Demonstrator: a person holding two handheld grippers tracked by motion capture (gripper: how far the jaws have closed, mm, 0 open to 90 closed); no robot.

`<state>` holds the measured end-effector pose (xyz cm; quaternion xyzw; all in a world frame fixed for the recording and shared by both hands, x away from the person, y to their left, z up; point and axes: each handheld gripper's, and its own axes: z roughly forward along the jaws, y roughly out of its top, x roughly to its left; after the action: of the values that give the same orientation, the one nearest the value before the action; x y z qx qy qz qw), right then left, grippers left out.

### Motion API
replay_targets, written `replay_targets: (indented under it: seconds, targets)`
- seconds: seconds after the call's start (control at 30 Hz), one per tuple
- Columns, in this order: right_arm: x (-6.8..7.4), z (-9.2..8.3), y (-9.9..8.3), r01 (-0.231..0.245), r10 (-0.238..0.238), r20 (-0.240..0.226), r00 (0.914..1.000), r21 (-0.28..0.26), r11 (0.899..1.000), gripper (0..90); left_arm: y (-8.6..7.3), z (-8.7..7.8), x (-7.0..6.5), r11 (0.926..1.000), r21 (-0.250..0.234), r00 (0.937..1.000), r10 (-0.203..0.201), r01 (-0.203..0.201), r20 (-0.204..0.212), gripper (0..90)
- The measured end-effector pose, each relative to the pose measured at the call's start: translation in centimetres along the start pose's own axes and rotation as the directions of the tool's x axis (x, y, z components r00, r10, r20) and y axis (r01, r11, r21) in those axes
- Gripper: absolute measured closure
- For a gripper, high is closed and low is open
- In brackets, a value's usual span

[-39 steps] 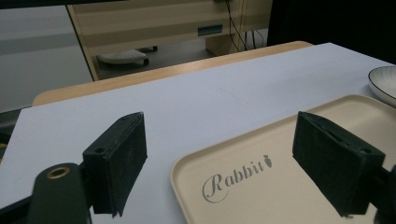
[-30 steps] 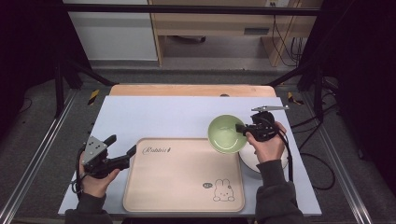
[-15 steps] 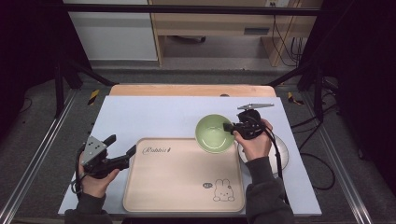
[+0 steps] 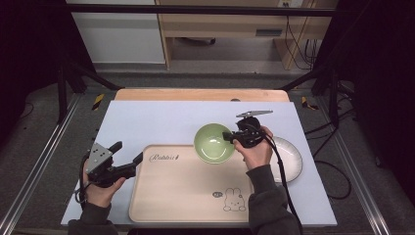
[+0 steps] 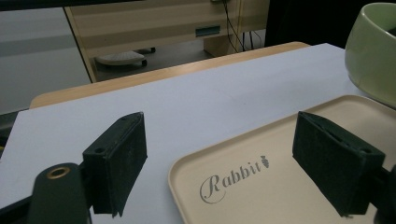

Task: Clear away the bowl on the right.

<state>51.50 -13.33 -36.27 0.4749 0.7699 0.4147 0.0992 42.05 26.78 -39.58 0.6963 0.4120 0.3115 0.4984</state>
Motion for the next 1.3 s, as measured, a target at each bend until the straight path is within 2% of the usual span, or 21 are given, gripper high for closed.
replay_targets:
  seconds: [0.67,1.3]
  targets:
    - [1.3,2.7,-0.2,0.016,-0.014,-0.029,0.9995,0.039,0.999,83.4,0.0,0.0,0.0,1.0000,0.004,1.0000,0.004,-0.004,0.002,17.3]
    - [1.9,5.3,-0.8,0.023,-0.019,-0.044,0.9989,0.081,0.996,83.3,0.0,0.1,-0.1,1.0000,0.003,1.0000,-0.002,0.002,0.005,17.3]
